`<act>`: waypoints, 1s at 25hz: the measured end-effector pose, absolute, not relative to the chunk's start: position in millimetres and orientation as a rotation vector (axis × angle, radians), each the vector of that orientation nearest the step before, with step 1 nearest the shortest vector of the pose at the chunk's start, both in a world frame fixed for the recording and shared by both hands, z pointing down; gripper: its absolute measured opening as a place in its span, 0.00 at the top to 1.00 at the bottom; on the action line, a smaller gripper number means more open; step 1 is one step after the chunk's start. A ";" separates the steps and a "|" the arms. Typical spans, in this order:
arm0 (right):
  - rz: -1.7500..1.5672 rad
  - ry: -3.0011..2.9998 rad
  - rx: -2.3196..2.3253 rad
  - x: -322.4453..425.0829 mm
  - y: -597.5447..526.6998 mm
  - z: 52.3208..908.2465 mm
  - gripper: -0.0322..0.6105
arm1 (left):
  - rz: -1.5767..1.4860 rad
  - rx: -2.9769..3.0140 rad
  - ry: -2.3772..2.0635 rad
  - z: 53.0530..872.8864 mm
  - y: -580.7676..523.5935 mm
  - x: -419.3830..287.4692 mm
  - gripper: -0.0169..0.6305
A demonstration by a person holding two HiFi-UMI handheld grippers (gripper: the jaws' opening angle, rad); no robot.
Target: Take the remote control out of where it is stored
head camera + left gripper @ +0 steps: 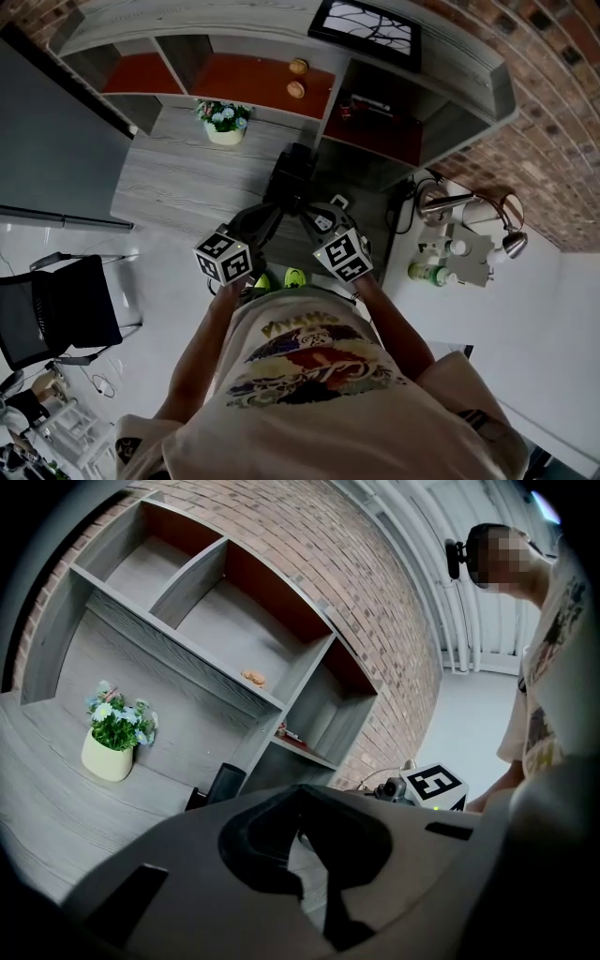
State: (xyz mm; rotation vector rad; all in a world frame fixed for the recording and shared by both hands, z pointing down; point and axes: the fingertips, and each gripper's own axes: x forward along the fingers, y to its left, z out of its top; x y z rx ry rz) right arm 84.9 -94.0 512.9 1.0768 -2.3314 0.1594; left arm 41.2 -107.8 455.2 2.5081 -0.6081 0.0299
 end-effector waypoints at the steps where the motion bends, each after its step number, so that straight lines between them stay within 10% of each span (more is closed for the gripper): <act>1: 0.161 -2.323 1.065 84.0 -94.7 515.7 0.86 | 0.029 2.505 -0.611 456.1 -107.8 38.4 0.97; 25: 0.170 -2.229 1.003 80.0 -129.2 556.9 0.76 | 0.053 2.348 -0.860 489.7 -100.7 -57.0 0.97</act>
